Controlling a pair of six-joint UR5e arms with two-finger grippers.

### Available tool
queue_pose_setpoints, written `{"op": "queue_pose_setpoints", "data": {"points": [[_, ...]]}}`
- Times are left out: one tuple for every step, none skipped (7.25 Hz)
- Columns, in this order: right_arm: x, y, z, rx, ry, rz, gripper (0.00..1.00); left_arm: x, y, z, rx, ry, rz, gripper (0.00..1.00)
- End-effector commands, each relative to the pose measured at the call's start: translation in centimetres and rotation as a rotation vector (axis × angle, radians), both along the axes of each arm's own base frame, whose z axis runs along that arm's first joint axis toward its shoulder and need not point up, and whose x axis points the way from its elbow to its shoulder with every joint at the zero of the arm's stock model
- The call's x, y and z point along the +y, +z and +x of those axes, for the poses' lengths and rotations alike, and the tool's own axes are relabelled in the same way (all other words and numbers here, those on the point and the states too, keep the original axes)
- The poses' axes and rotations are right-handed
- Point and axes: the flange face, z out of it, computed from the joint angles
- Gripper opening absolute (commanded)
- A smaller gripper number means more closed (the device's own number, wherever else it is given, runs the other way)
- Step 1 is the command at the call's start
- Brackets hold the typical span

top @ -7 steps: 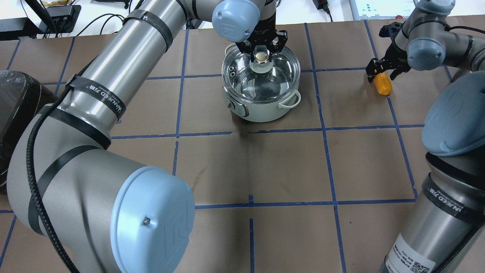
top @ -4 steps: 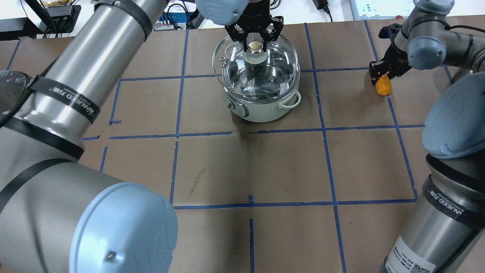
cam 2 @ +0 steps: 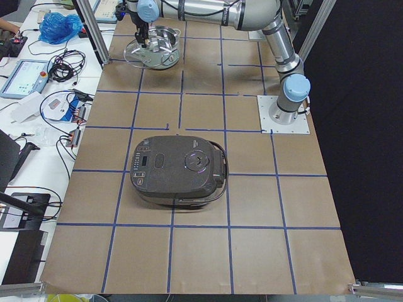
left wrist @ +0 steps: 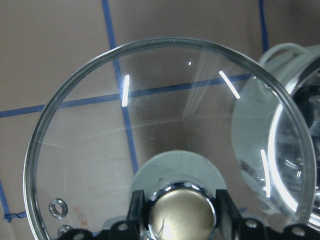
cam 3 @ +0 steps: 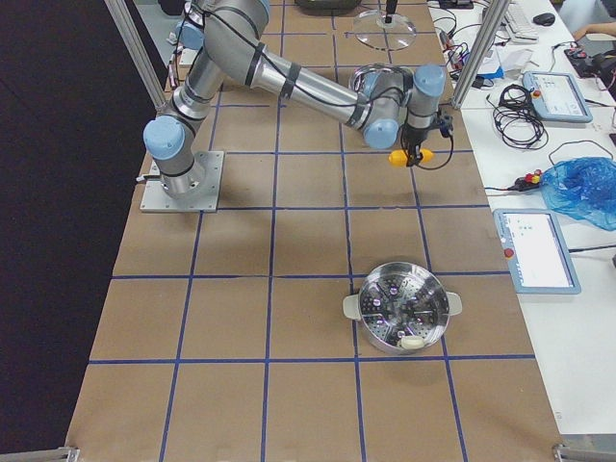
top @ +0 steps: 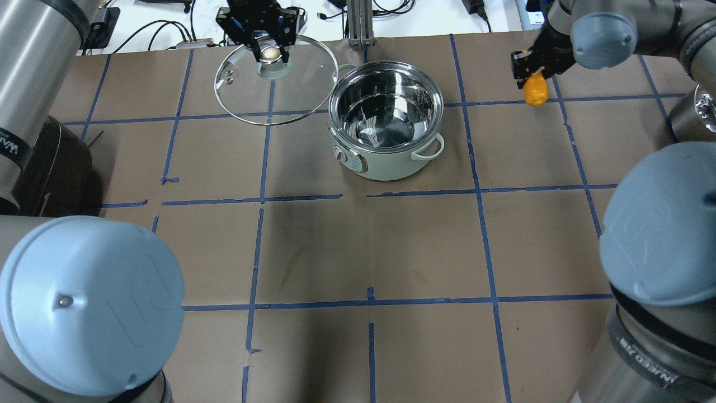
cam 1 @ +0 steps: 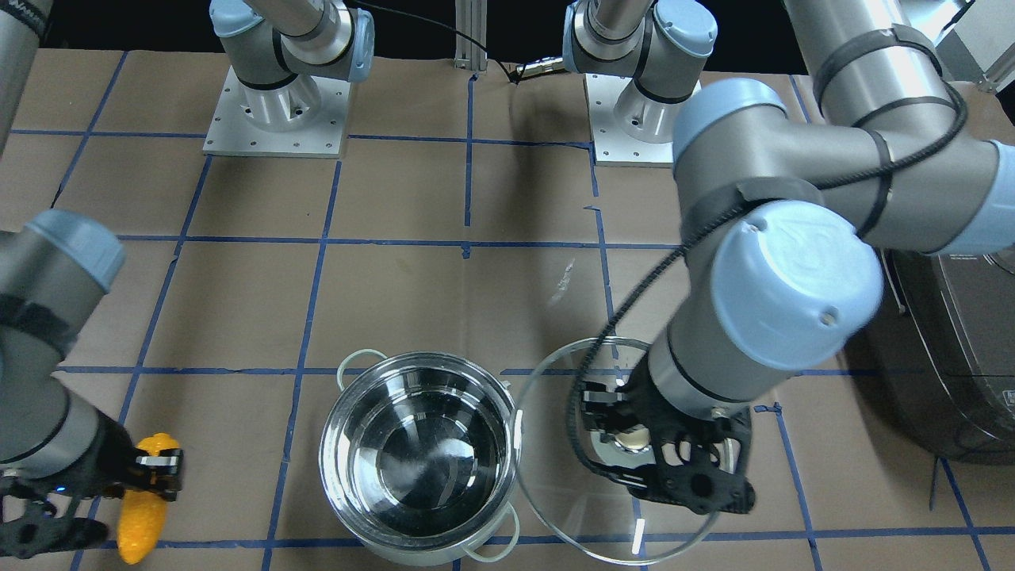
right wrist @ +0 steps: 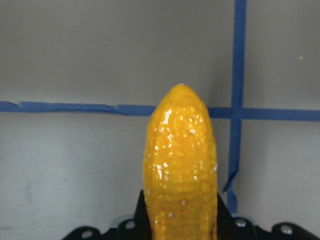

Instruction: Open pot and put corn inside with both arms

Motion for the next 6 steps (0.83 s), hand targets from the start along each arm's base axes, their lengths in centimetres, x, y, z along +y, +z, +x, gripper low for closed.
{"op": "queue_pose_setpoints", "data": {"points": [[3.3,2.0,15.9,0.09,0.094,-0.033,0.14,-0.7,-5.5,8.3,0.003,-0.016,0.042,0.1],[4.8,1.9,20.4,0.073,0.057,-0.042,0.14,-0.8,-8.5,11.1,0.0,-0.025,0.002,0.1],[5.8,2.2,22.8,0.03,0.046,-0.041,0.14,-0.9,-12.4,13.9,0.001,-0.061,-0.046,0.09],[7.1,2.0,26.1,0.017,0.064,-0.054,0.14,-0.2,-14.9,15.9,-0.003,-0.054,-0.076,0.09],[6.7,0.9,26.9,0.007,0.052,-0.064,0.14,0.4,-16.4,16.9,0.0,-0.057,-0.066,0.09],[6.4,0.0,27.0,0.007,0.052,-0.073,0.14,0.6,-16.7,16.9,0.002,-0.05,-0.059,0.09]]}}
